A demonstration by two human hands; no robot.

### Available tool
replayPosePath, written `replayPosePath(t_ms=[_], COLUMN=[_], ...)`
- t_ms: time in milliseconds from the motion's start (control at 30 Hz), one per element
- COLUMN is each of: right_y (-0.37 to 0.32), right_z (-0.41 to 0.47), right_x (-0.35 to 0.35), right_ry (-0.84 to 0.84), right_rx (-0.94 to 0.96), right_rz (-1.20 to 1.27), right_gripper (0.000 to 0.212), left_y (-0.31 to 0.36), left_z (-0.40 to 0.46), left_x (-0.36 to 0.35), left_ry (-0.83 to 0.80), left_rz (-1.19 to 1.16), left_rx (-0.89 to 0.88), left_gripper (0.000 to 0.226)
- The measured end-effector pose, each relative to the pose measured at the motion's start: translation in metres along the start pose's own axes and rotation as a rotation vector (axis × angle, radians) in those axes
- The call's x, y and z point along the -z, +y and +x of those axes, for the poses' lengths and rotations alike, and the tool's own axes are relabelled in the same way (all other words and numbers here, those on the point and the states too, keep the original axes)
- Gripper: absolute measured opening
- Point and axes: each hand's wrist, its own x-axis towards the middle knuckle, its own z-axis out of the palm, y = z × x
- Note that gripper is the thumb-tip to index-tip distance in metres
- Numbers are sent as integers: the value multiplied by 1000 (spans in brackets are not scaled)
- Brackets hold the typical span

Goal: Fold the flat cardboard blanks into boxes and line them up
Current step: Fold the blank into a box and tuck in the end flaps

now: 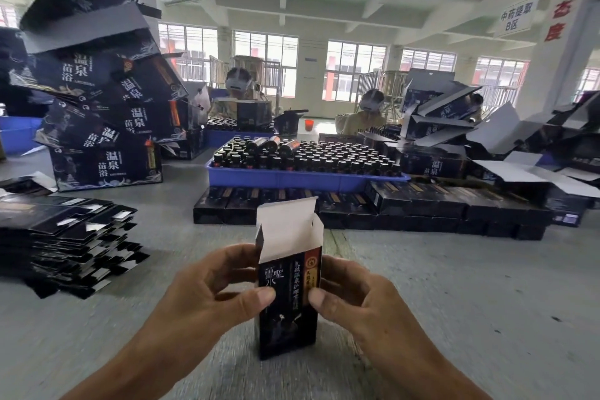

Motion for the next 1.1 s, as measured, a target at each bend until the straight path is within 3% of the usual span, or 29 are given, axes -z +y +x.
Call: replayPosePath(t_ms=[200, 367, 500, 800, 1100], right_y=[0, -1, -1, 2, -7], right_z=[-1, -2, -2, 1, -5], right_x=[0, 1, 1, -1, -4], right_ry=[6, 52, 80, 68, 77], right_rx=[14, 56, 81, 134, 255], right_rz=[68, 110, 105, 115, 48], right_gripper=[34, 40, 48, 40, 53], left_y=[-6, -5, -3, -2, -3], left_z=[3, 3, 2, -8, -5], left_x=[2, 2, 0, -6, 0], left_ry=[-26, -39, -24, 71, -18], left_rz=[-32, -39, -7, 262, 235], left_rx=[5, 0, 21, -243, -246], left_gripper=[54, 44, 54, 60, 46])
